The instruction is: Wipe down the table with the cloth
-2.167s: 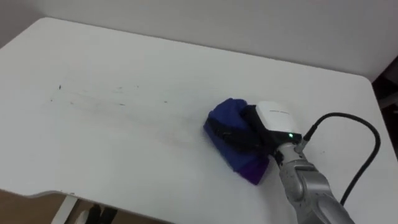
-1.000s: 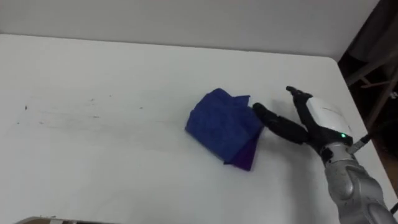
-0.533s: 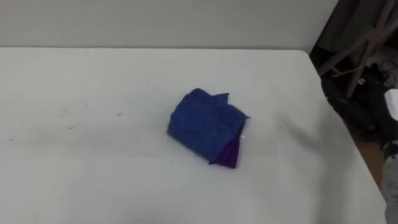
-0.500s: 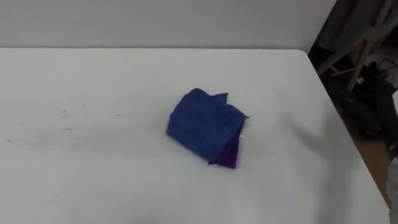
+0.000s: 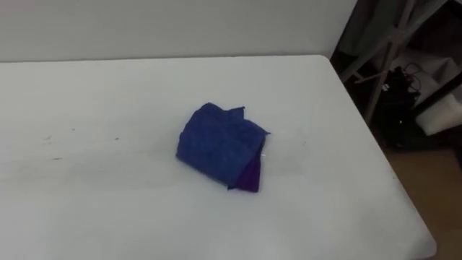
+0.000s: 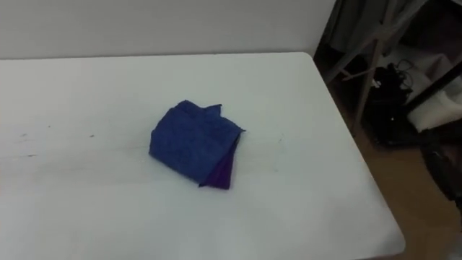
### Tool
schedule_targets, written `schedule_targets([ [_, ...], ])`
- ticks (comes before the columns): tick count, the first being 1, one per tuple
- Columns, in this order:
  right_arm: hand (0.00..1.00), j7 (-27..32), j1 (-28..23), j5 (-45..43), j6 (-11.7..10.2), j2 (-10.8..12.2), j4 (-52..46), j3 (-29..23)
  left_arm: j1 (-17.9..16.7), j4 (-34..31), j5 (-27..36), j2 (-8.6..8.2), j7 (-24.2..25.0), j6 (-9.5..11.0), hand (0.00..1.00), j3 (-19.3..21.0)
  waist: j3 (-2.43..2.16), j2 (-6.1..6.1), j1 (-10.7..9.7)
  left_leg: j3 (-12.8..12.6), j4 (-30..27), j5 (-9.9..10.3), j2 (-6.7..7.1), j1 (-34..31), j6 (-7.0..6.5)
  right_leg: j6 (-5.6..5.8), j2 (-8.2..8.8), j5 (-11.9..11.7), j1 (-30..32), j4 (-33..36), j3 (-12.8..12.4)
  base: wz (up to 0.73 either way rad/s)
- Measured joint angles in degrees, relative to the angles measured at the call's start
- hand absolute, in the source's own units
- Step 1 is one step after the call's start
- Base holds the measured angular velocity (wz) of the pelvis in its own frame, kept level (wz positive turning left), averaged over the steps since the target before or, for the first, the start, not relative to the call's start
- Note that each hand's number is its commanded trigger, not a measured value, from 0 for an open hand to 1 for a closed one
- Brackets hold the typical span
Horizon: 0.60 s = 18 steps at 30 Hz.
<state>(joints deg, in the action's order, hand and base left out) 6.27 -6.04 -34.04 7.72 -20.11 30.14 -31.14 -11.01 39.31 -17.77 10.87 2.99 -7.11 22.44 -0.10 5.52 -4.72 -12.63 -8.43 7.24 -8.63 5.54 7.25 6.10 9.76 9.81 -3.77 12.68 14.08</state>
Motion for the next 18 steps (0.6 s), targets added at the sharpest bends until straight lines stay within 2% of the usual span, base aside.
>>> schedule_targets([
  [3,0.0,0.48,-1.53,2.49,0.59,-0.69,7.6,-0.04,-0.14,0.1,-0.12,0.03,0.01,-0.05,0.0,0.02,-0.2,-0.34,0.34,-0.27,-0.24,0.67,-0.01,0.03,-0.07,0.18,-0.01,-0.09,0.04,-0.01,-0.47,-0.05],
  [5,0.0,0.49,-2.48,3.16,0.67,-0.69,12.86,-0.07,-0.65,0.22,-0.46,0.16,0.01,-0.06,0.0,0.05,-0.55,-0.57,0.24,-0.31,-0.3,0.83,-0.01,0.11,-0.08,0.2,0.0,-0.15,-0.05,-0.06,-0.54,-0.03],
  [7,0.0,-0.04,-4.5,3.32,1.79,-0.66,17.07,0.1,-1.34,0.32,-0.45,0.25,0.02,-0.63,0.0,0.05,-0.76,-1.14,0.44,-0.29,-0.29,0.84,0.0,0.2,-0.08,0.2,-0.02,-0.16,-0.2,-0.02,-0.52,0.0],
  [11,0.0,-1.57,-6.63,3.38,2.47,-0.62,22.31,0.83,-1.51,0.44,-0.29,0.27,0.04,-1.64,0.0,-0.03,-0.62,-1.54,0.48,-0.25,-0.31,0.84,0.0,0.44,-0.08,0.21,-0.07,-0.13,-0.37,-0.06,-0.5,0.0],
  [12,0.0,-2.06,-6.63,4.02,2.7,-0.55,24.74,1.8,-1.48,0.82,-0.34,0.38,0.06,-1.64,0.0,-0.31,-0.44,-1.71,0.57,-0.3,-0.32,0.91,0.0,0.56,-0.06,0.21,-0.07,-0.12,-0.43,-0.13,-0.59,-0.05],
  [15,0.0,-2.71,-8.0,7.73,3.28,1.17,27.9,6.42,-1.44,2.44,-0.31,0.6,-0.01,-1.6,0.0,-1.52,-0.31,-2.09,0.98,-0.63,-0.33,1.08,0.0,0.66,-0.06,0.25,-0.13,-0.12,-0.44,-0.55,-1.12,-0.05],
  [17,0.0,-2.91,-8.72,10.37,3.46,3.14,30.5,9.09,-1.75,4.0,-0.3,0.79,-0.07,-1.57,0.0,-3.29,-0.4,-2.37,0.99,-0.46,-0.39,1.27,0.02,1.22,-0.1,0.38,-0.15,-0.23,-1.4,-1.04,-1.02,0.02],
  [18,0.0,-3.45,-8.78,11.53,3.78,4.74,32.25,10.64,-2.09,4.92,-0.33,0.79,-0.18,-1.57,0.0,-4.44,-0.68,-2.8,0.99,-0.34,-0.68,1.41,0.01,1.39,-0.12,0.38,-0.15,-0.23,-1.78,-1.06,-1.03,0.03],
])
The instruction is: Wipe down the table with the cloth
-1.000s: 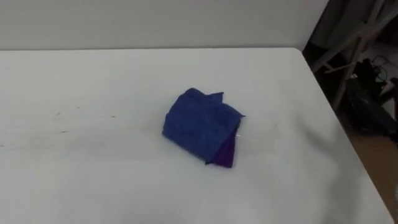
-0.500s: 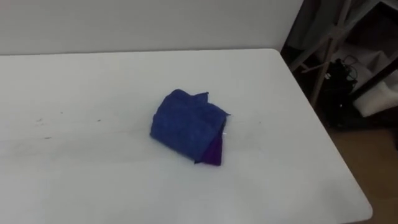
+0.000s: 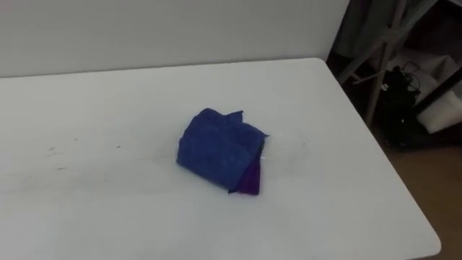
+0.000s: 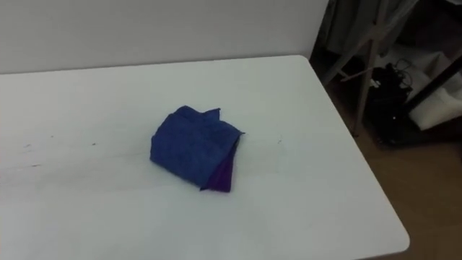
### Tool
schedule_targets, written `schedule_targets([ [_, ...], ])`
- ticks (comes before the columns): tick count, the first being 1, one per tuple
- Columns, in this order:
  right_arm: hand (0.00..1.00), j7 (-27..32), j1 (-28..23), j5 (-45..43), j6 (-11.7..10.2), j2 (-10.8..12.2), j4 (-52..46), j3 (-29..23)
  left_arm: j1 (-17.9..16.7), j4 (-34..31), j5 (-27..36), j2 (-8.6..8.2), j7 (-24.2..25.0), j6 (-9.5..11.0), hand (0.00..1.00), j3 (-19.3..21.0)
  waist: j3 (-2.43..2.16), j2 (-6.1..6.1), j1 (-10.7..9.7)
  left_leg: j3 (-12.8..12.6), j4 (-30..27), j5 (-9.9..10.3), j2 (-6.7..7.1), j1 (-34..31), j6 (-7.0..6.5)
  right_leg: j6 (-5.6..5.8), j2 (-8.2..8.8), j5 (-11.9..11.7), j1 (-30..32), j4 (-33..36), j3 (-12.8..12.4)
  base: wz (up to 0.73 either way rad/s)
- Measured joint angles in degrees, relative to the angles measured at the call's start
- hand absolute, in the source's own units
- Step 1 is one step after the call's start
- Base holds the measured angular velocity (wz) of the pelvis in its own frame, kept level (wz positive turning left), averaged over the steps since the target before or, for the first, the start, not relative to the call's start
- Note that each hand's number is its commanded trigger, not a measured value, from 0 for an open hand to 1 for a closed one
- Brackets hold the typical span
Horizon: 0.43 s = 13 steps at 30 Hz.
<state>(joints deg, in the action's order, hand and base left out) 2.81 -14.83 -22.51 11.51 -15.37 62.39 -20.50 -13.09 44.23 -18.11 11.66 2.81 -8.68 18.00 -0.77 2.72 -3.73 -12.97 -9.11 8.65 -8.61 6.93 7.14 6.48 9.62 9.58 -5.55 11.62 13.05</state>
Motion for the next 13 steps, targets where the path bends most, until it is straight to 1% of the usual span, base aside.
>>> schedule_targets([
  [1,0.0,-0.84,-0.11,0.48,0.25,1.32,1.11,1.81,-0.08,1.09,-0.01,-0.04,-0.1,0.03,0.0,-1.07,-0.12,-0.47,0.0,0.11,-0.14,0.08,0.0,0.12,-0.02,0.03,0.01,0.02,-0.2,0.01,0.0,0.0],
  [2,0.0,-1.37,-0.03,0.51,0.29,1.91,1.6,2.12,-0.16,1.58,-0.02,-0.1,-0.12,0.07,0.0,-1.41,0.11,-0.03,0.0,0.12,-0.15,0.08,0.0,0.17,-0.02,0.03,0.01,0.02,-0.23,0.0,-0.01,0.0],
  [3,0.0,-2.43,0.18,0.5,0.51,2.75,2.55,3.19,-0.28,2.55,-0.02,-0.37,-0.21,0.12,0.0,-1.44,0.16,-0.32,-0.01,0.11,-0.15,0.08,0.0,0.34,-0.02,0.03,0.01,0.02,-0.39,0.02,-0.03,0.0],
  [4,0.0,-3.35,0.18,0.54,0.61,3.21,2.77,3.59,-0.55,3.11,0.06,-0.58,-0.38,0.14,0.0,-1.42,0.08,-0.9,0.06,0.11,-0.13,0.08,0.0,0.46,-0.02,0.06,0.01,0.04,-0.58,-0.02,-0.03,0.0],
  [6,0.0,-4.1,0.19,1.09,0.66,3.41,2.76,4.36,-0.84,3.28,0.1,-1.01,-1.27,0.15,0.0,-1.42,0.21,-1.11,0.4,0.1,-0.1,0.1,0.01,0.67,-0.02,0.07,0.0,0.04,-0.84,-0.08,0.02,0.0],
  [8,0.0,-4.49,0.44,1.1,0.63,3.45,2.81,6.48,-0.77,4.13,-0.07,-1.47,-2.34,0.54,0.0,-1.43,0.24,-1.32,0.88,0.23,-0.1,0.1,0.01,0.77,-0.02,0.07,0.01,0.04,-1.27,-0.11,0.15,0.04],
  [10,0.0,-5.04,1.51,-0.99,0.55,4.08,2.81,8.57,-0.69,6.73,-0.8,-1.78,-2.68,1.6,0.0,-1.46,0.25,-1.38,1.11,0.61,-0.38,0.1,0.01,0.72,-0.03,0.06,0.06,0.05,-1.42,-0.13,0.36,0.06],
  [13,0.0,-5.52,2.53,-4.3,0.58,4.89,2.71,10.18,-1.11,9.48,-1.69,-1.94,-3.54,1.53,0.0,-2.67,0.27,-1.3,1.07,1.01,-0.57,0.08,0.03,0.61,-0.04,0.05,0.12,0.04,-1.45,-0.09,0.69,0.05],
])
